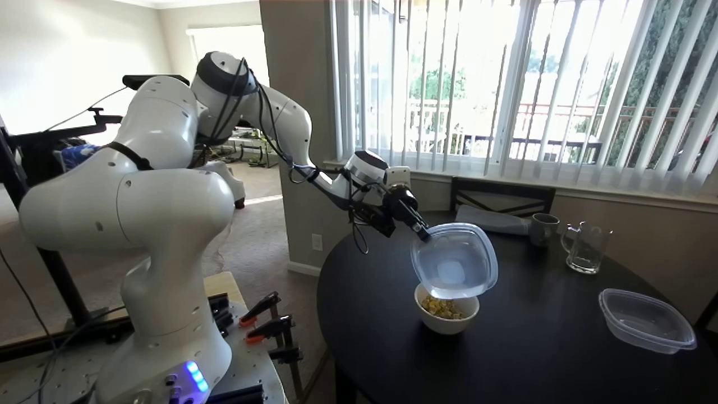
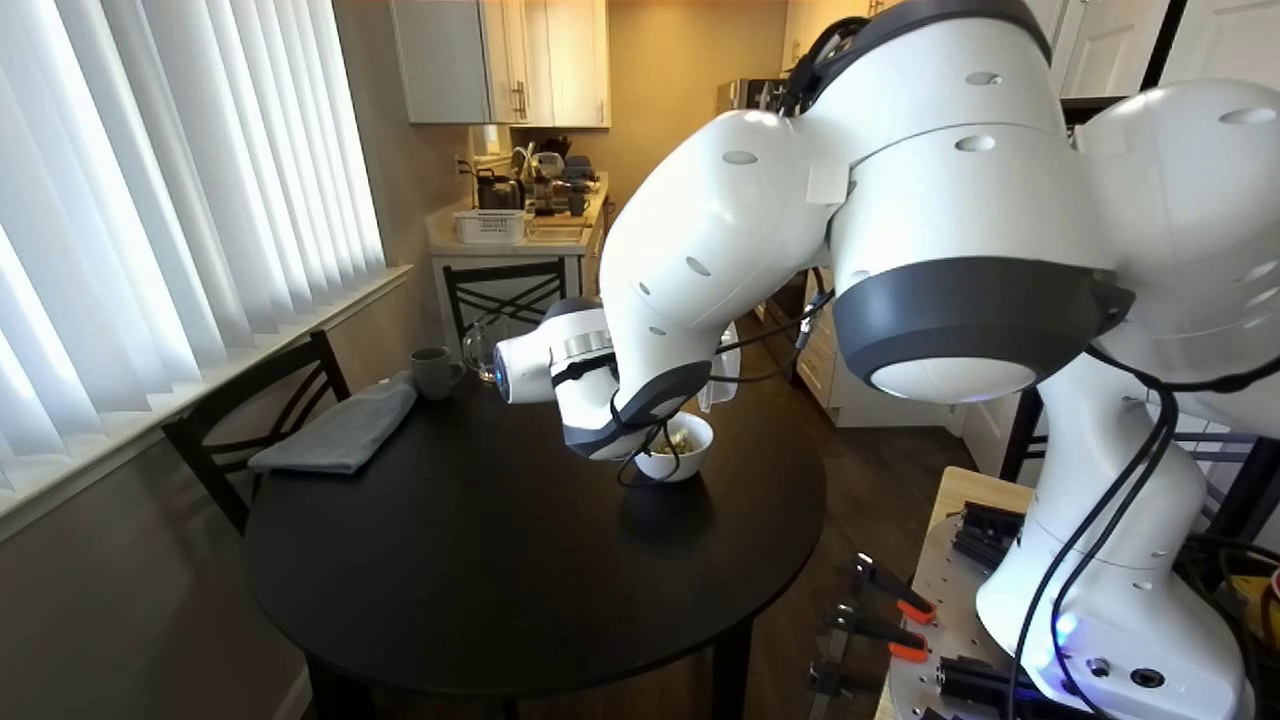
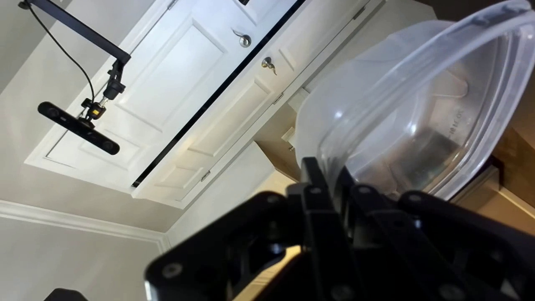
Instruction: Pour the contents of the lunchbox into the white bowl
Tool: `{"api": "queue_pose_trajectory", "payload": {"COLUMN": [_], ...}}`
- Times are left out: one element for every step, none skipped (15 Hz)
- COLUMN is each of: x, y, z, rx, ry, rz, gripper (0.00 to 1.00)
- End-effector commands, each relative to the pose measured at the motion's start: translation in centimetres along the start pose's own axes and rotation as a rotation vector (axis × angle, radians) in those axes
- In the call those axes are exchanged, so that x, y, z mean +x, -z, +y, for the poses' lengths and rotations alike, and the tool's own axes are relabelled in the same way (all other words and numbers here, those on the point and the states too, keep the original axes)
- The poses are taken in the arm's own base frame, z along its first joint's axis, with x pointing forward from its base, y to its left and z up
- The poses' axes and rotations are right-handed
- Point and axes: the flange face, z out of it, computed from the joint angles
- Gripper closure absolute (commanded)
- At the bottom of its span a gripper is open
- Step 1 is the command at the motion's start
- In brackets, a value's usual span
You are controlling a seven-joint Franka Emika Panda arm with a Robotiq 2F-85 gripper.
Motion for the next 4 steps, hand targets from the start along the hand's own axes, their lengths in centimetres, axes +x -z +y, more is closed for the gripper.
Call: {"api": "queue_pose_trajectory", "payload": {"x": [0.31, 0.32, 0.28, 0.26], "y": [-0.14, -0.13, -0.09, 0.07], "z": [0.28, 0.27, 0.28, 0.37], "rx": [-0.015, -0.017, -0.020, -0.022], "ry": [-0.006, -0.002, 0.002, 0.003], "rz": [-0.008, -0.013, -0.014, -0.014], "gripper": [0.98, 0.98, 0.98, 0.98]}}
